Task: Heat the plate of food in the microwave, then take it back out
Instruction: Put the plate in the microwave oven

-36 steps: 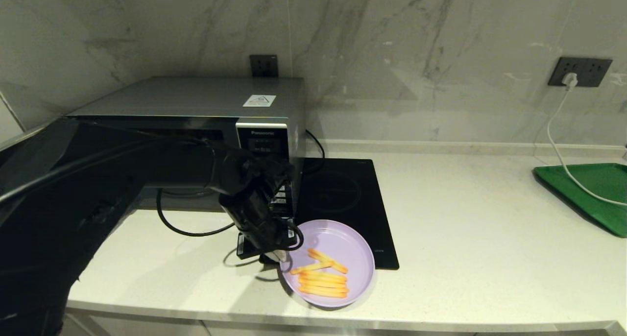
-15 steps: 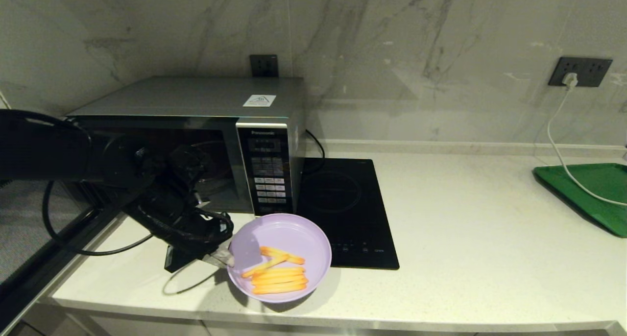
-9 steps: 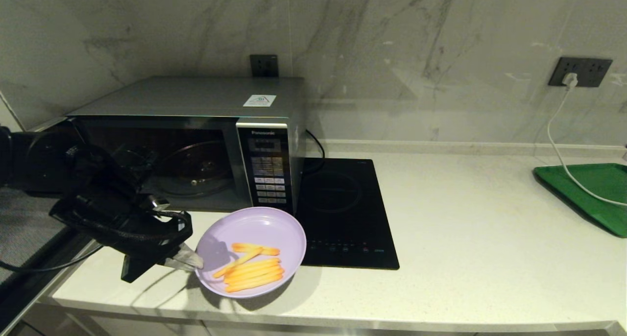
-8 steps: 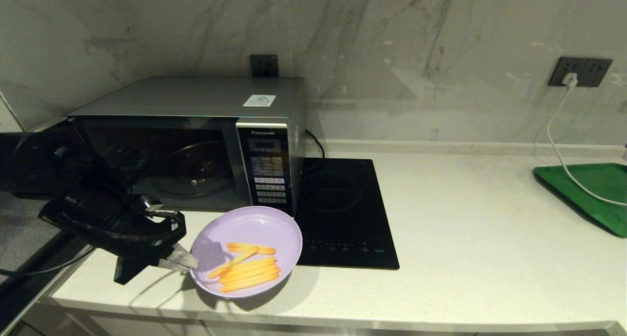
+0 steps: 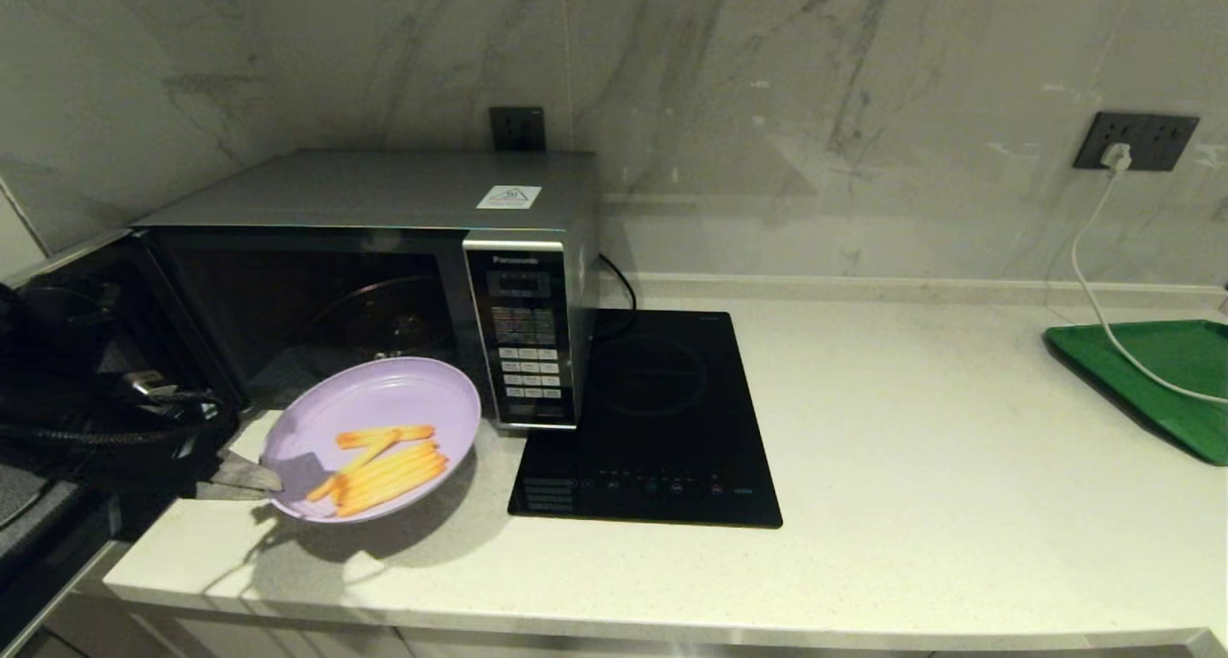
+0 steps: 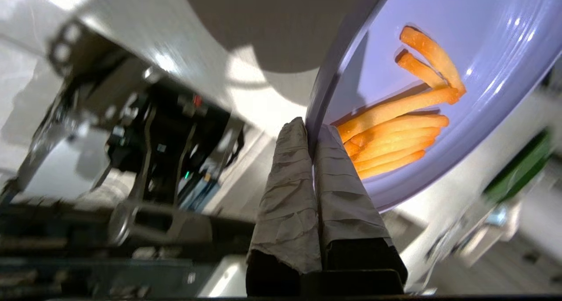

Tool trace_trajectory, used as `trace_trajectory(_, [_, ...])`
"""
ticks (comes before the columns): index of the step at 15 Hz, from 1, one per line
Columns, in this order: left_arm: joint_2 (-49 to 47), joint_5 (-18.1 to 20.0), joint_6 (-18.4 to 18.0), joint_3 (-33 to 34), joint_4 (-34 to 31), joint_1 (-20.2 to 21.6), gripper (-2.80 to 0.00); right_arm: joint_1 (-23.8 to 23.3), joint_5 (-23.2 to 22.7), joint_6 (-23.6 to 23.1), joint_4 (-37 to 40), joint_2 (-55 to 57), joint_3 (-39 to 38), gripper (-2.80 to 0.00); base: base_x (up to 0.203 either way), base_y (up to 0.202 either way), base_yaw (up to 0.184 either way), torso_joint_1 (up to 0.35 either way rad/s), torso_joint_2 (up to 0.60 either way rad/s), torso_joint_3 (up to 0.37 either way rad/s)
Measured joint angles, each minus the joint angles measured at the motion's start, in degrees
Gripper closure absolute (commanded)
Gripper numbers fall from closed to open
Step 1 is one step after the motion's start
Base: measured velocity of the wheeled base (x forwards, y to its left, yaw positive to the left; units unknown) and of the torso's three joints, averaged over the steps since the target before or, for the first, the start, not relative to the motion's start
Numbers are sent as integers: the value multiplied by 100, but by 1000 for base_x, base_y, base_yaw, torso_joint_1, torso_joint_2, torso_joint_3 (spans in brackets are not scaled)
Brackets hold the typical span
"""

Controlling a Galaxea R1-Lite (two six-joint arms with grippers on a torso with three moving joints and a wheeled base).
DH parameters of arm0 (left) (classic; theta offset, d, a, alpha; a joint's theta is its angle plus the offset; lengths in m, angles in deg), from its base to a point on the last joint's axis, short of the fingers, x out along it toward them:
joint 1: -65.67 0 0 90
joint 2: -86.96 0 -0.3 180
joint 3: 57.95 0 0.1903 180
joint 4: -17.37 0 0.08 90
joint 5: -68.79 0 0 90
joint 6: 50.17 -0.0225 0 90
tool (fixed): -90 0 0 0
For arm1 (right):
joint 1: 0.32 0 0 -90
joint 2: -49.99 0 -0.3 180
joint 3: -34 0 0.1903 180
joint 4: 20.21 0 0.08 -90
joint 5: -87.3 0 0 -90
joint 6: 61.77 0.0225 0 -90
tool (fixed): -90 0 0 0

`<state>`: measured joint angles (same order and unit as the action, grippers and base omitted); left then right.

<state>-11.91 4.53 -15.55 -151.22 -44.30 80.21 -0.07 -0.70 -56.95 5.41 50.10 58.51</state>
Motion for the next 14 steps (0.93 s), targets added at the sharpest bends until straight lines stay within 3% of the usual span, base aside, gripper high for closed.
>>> trace_trajectory(3, [-286, 5, 5, -234, 273, 552, 0, 0, 1, 0, 2, 0, 0, 0, 0, 0, 0, 0, 0, 0])
trace_trajectory(6, [-706, 7, 144, -790, 292, 724, 0, -2, 1, 0, 1, 0, 0, 0, 0, 0, 0, 0, 0, 0])
trace_trajectory(8, [-1023, 5, 504, -1279, 289, 720, 0, 0, 0, -2, 2, 0, 0, 0, 0, 0, 0, 0, 0, 0])
trace_trajectory(14, [-1889, -276, 2091, -2501, 280, 357, 0, 0, 0, 0, 0, 0, 0, 0, 0, 0, 0, 0, 0, 0])
